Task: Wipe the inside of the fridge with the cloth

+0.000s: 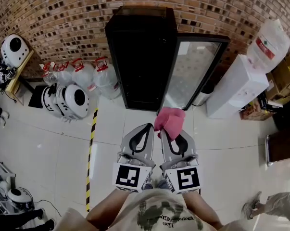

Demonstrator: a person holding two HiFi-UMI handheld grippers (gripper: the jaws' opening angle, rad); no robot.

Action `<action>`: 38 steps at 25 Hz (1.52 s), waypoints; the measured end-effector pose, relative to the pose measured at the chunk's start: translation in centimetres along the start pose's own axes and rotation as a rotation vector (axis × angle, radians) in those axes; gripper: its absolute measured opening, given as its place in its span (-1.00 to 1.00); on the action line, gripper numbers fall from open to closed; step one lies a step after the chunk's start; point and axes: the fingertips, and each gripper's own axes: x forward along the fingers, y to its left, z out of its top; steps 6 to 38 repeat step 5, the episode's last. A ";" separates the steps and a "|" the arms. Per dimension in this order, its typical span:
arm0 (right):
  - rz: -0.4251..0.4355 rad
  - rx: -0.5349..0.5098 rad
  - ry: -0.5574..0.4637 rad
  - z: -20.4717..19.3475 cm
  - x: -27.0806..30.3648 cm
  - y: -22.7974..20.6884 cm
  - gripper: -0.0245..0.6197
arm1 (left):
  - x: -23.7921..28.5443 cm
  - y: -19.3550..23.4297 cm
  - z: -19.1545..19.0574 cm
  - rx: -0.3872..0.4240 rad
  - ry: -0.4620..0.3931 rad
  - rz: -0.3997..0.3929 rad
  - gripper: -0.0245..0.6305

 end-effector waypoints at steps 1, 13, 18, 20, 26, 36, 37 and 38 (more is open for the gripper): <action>0.001 -0.001 0.003 0.0 -0.1 0.2 -0.76 | -0.3 0.0 0.1 -0.002 -0.002 0.000 -0.88; 0.001 0.000 0.007 0.1 -0.7 1.0 -0.76 | -1.4 -0.3 0.3 -0.011 -0.005 -0.006 -0.88; 0.001 0.000 0.007 0.1 -0.7 1.0 -0.76 | -1.4 -0.3 0.3 -0.011 -0.005 -0.006 -0.88; 0.001 0.000 0.007 0.1 -0.7 1.0 -0.76 | -1.4 -0.3 0.3 -0.011 -0.005 -0.006 -0.88; 0.001 0.000 0.007 0.1 -0.7 1.0 -0.76 | -1.4 -0.3 0.3 -0.011 -0.005 -0.006 -0.88; 0.001 0.000 0.007 0.1 -0.7 1.0 -0.76 | -1.4 -0.3 0.3 -0.011 -0.005 -0.006 -0.88; 0.001 0.000 0.007 0.1 -0.7 1.0 -0.76 | -1.4 -0.3 0.3 -0.011 -0.005 -0.006 -0.88; 0.001 0.000 0.007 0.1 -0.7 1.0 -0.76 | -1.4 -0.3 0.3 -0.011 -0.005 -0.006 -0.88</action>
